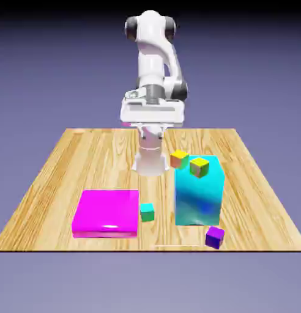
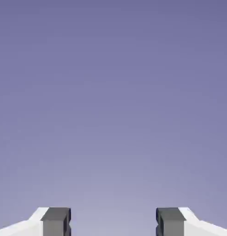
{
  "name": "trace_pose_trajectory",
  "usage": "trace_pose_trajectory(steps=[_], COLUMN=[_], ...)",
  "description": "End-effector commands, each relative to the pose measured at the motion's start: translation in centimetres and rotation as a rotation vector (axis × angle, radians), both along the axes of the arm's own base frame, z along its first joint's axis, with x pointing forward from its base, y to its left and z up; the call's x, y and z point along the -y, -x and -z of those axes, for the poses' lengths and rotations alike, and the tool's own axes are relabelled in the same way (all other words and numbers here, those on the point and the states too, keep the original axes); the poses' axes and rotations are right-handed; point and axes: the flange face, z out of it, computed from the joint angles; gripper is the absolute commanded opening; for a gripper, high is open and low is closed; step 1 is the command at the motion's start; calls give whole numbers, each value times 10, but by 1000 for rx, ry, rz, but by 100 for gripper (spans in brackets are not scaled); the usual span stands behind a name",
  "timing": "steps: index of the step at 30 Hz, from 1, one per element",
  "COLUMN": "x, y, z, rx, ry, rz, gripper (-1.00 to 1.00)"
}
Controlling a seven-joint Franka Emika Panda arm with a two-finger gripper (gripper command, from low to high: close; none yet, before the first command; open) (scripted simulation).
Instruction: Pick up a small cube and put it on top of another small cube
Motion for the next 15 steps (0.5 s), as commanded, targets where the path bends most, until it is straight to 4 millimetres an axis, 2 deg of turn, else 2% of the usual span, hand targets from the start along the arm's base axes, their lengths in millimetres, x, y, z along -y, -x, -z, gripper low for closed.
trace_pose_trajectory(steps=[1,7,15], x=[-4,-31,-72], y=[-9,-60,-115], z=[5,44,111], rx=[-36,-250,-535], ry=[-6,-50,-120], rz=[10,78,181], gripper=[0,0,0])
